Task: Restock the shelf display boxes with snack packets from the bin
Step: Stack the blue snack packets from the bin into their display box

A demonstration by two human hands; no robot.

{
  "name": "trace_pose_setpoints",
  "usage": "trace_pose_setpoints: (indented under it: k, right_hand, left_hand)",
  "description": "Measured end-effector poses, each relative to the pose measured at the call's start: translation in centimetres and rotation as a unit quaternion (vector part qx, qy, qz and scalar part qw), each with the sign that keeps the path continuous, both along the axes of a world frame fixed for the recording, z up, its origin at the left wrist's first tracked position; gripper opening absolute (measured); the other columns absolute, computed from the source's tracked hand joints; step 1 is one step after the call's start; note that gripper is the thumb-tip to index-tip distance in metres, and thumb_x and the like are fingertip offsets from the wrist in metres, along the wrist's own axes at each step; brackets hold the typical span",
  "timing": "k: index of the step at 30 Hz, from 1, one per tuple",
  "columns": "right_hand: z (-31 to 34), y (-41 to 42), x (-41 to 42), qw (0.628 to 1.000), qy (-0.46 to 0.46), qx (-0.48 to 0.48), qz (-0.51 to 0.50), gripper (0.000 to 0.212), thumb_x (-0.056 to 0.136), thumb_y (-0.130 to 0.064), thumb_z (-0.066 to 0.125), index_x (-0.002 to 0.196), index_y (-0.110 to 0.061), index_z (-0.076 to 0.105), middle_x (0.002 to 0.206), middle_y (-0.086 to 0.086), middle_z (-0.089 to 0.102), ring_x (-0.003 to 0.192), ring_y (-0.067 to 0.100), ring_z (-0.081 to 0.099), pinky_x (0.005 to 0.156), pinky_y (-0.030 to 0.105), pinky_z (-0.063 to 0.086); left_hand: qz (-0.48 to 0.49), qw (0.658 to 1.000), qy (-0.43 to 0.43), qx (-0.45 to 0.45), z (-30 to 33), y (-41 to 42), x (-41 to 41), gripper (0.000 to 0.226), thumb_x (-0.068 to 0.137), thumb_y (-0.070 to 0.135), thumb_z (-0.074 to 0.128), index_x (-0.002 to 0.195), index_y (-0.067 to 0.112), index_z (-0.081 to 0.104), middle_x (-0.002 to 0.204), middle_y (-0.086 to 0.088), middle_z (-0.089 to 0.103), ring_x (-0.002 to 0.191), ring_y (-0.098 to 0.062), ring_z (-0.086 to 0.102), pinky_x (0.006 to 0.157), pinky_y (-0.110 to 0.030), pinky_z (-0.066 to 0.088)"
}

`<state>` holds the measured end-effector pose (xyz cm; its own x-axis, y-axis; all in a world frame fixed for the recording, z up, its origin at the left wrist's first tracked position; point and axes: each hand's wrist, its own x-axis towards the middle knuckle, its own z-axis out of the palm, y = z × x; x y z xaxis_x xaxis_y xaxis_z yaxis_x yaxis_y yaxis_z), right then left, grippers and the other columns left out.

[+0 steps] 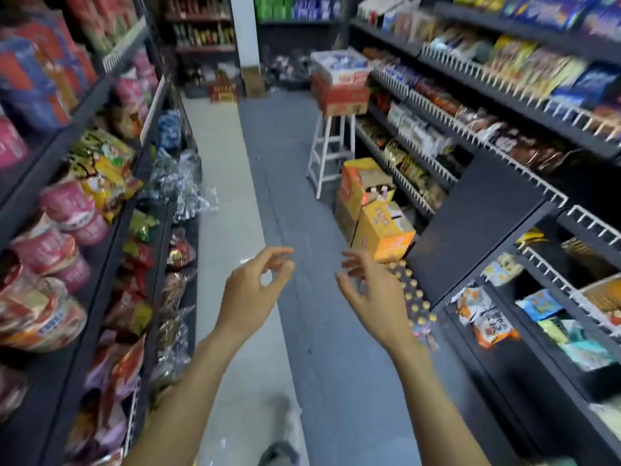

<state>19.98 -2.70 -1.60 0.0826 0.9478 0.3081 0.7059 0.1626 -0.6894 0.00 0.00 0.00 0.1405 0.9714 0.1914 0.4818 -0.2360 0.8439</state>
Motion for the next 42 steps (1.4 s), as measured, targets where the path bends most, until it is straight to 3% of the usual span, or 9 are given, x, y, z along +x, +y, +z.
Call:
trace_pose_setpoints:
  k: [4, 6, 10, 16, 19, 26, 32, 37, 42]
  right_hand:
    - [-4.2, 3.6, -0.9, 0.997, -0.006, -0.077, 0.001, 0.026, 0.089, -0.025, 0.064, 0.113, -0.017, 0.060, 0.097, -0.007, 0.067, 0.087, 0.006, 0.061, 0.074, 0.020, 0.043]
    - [-5.8, 6.3, -1.3, 0.995, -0.012, -0.103, 0.000, 0.025, 0.088, -0.024, 0.065, 0.111, -0.016, 0.061, 0.095, -0.006, 0.067, 0.086, 0.007, 0.060, 0.075, 0.021, 0.044]
    - [-7.3, 13.5, -1.2, 0.984, -0.076, -0.157, 0.023, 0.029, 0.090, -0.027, 0.062, 0.117, -0.016, 0.061, 0.106, -0.001, 0.068, 0.099, 0.016, 0.062, 0.080, 0.026, 0.044]
    - [-7.4, 24.8, 0.4, 0.984, -0.081, -0.159, 0.001, 0.031, 0.090, -0.026, 0.061, 0.119, -0.014, 0.061, 0.113, 0.001, 0.066, 0.105, 0.020, 0.059, 0.087, 0.027, 0.042]
    - [-8.1, 30.7, 1.5, 0.979, -0.087, -0.184, 0.007, 0.032, 0.092, -0.026, 0.059, 0.122, -0.014, 0.059, 0.119, 0.001, 0.064, 0.110, 0.021, 0.057, 0.092, 0.029, 0.042]
    - [-9.2, 45.6, 4.0, 0.970, -0.095, -0.213, 0.064, 0.033, 0.094, -0.029, 0.054, 0.125, -0.016, 0.056, 0.119, 0.001, 0.062, 0.108, 0.018, 0.056, 0.088, 0.034, 0.046]
    - [-7.9, 58.9, 5.4, 0.965, -0.107, -0.223, 0.086, 0.034, 0.095, -0.029, 0.053, 0.127, -0.019, 0.055, 0.122, -0.003, 0.061, 0.110, 0.015, 0.055, 0.083, 0.028, 0.042]
    - [-8.0, 69.8, 4.9, 0.962, -0.109, -0.228, 0.107, 0.033, 0.095, -0.029, 0.052, 0.126, -0.020, 0.055, 0.121, -0.002, 0.061, 0.111, 0.016, 0.055, 0.087, 0.032, 0.046]
    - [-8.7, 81.5, 3.6, 0.961, -0.131, -0.223, 0.096, 0.032, 0.095, -0.029, 0.052, 0.126, -0.021, 0.055, 0.122, -0.004, 0.061, 0.111, 0.015, 0.056, 0.088, 0.033, 0.046]
  left_hand:
    - [0.037, 0.995, -0.039, -0.078, -5.0, 3.6, -1.6, 0.012, 0.091, 0.032, 0.059, 0.101, 0.032, 0.064, 0.090, 0.016, 0.071, 0.094, 0.002, 0.062, 0.094, -0.031, 0.046]
    - [0.067, 0.993, -0.031, -0.096, -6.7, 6.5, -2.1, 0.015, 0.093, 0.024, 0.058, 0.098, 0.038, 0.061, 0.089, 0.017, 0.071, 0.093, 0.000, 0.062, 0.092, -0.030, 0.047]
    - [0.088, 0.987, 0.028, -0.128, -8.5, 13.7, -2.2, 0.015, 0.094, 0.031, 0.055, 0.106, 0.038, 0.061, 0.098, 0.013, 0.069, 0.097, -0.007, 0.062, 0.088, -0.035, 0.049]
    - [0.041, 0.985, 0.109, -0.125, -8.9, 25.8, -1.6, 0.029, 0.095, 0.033, 0.051, 0.120, 0.024, 0.061, 0.110, 0.007, 0.067, 0.102, -0.011, 0.059, 0.084, -0.021, 0.042]
    - [0.033, 0.983, 0.110, -0.142, -9.3, 31.2, -1.0, 0.031, 0.096, 0.033, 0.050, 0.124, 0.024, 0.058, 0.116, 0.009, 0.064, 0.106, -0.010, 0.058, 0.090, -0.027, 0.045]
    - [0.063, 0.977, 0.134, -0.152, -9.4, 43.6, 1.9, 0.029, 0.096, 0.031, 0.051, 0.124, 0.029, 0.056, 0.103, 0.015, 0.067, 0.097, -0.009, 0.062, 0.082, -0.032, 0.049]
    - [0.098, 0.978, 0.089, -0.160, -8.1, 54.6, 2.9, 0.028, 0.096, 0.031, 0.052, 0.123, 0.030, 0.056, 0.103, 0.016, 0.067, 0.098, -0.008, 0.062, 0.090, -0.037, 0.049]
    - [0.114, 0.979, 0.050, -0.162, -7.8, 65.0, 2.1, 0.028, 0.096, 0.030, 0.051, 0.124, 0.031, 0.055, 0.108, 0.018, 0.065, 0.103, -0.003, 0.059, 0.090, -0.028, 0.046]
    - [0.075, 0.979, 0.119, -0.149, -9.5, 77.5, 0.0, 0.031, 0.096, 0.032, 0.050, 0.126, 0.027, 0.056, 0.115, 0.016, 0.063, 0.099, -0.005, 0.057, 0.080, -0.020, 0.039]
